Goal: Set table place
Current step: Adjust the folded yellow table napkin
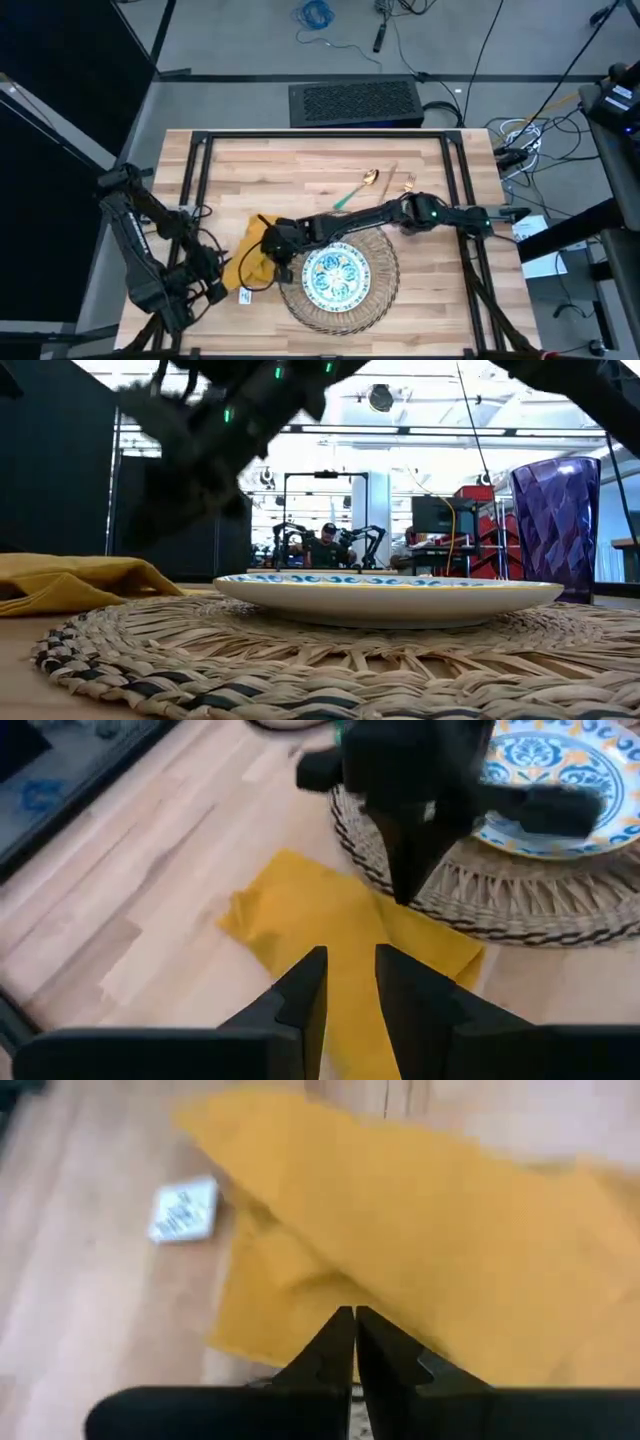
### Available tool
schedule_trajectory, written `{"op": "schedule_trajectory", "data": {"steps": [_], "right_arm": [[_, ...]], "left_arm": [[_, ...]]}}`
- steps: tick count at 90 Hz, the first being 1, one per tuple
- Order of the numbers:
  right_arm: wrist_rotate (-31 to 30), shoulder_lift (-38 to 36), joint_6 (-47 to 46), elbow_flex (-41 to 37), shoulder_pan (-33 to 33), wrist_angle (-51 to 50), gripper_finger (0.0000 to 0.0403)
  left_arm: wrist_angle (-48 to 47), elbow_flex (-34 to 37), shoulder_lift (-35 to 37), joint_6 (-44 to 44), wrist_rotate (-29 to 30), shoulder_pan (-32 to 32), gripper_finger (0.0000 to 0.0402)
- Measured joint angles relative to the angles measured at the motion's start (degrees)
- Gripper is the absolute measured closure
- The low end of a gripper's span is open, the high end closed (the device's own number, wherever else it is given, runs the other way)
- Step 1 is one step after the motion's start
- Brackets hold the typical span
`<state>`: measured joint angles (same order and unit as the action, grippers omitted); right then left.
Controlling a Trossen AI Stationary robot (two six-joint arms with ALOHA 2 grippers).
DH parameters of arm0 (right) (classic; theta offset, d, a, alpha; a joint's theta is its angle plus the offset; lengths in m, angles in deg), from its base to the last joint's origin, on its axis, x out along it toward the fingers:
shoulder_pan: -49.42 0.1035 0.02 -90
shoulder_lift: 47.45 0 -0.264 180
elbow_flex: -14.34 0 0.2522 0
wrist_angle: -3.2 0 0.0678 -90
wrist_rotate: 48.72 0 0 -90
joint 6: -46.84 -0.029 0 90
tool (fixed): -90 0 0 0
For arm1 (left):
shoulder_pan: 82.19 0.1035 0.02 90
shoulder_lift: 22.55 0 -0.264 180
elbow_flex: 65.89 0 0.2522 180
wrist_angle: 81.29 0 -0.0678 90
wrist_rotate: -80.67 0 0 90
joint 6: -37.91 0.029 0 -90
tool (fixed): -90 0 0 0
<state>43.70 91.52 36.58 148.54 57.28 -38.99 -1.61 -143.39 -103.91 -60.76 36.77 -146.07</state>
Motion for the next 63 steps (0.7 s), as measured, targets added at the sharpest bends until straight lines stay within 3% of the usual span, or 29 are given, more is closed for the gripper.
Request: {"op": "schedule_trajectory", "data": {"steps": [16,44,55,63], "right_arm": [[-1.33,-5.30,3.34,0.02,0.02,-3.63,0.0403],[-19.70,-12.92,5.82,0.04,0.06,-28.09,0.0403],[-23.42,-13.63,4.78,-0.15,-0.02,-35.17,0.0403],[-24.84,-15.52,4.53,-2.16,-0.02,-34.91,0.0403]], "left_arm": [[-0.94,0.38,0.00,-1.64,3.94,0.00,0.0327],[10.68,4.68,-1.18,-2.39,1.03,2.52,0.0327],[17.65,5.91,-1.22,6.76,-6.98,7.81,0.0327],[21.40,6.05,-1.27,14.08,-7.67,12.88,0.0327]]}}
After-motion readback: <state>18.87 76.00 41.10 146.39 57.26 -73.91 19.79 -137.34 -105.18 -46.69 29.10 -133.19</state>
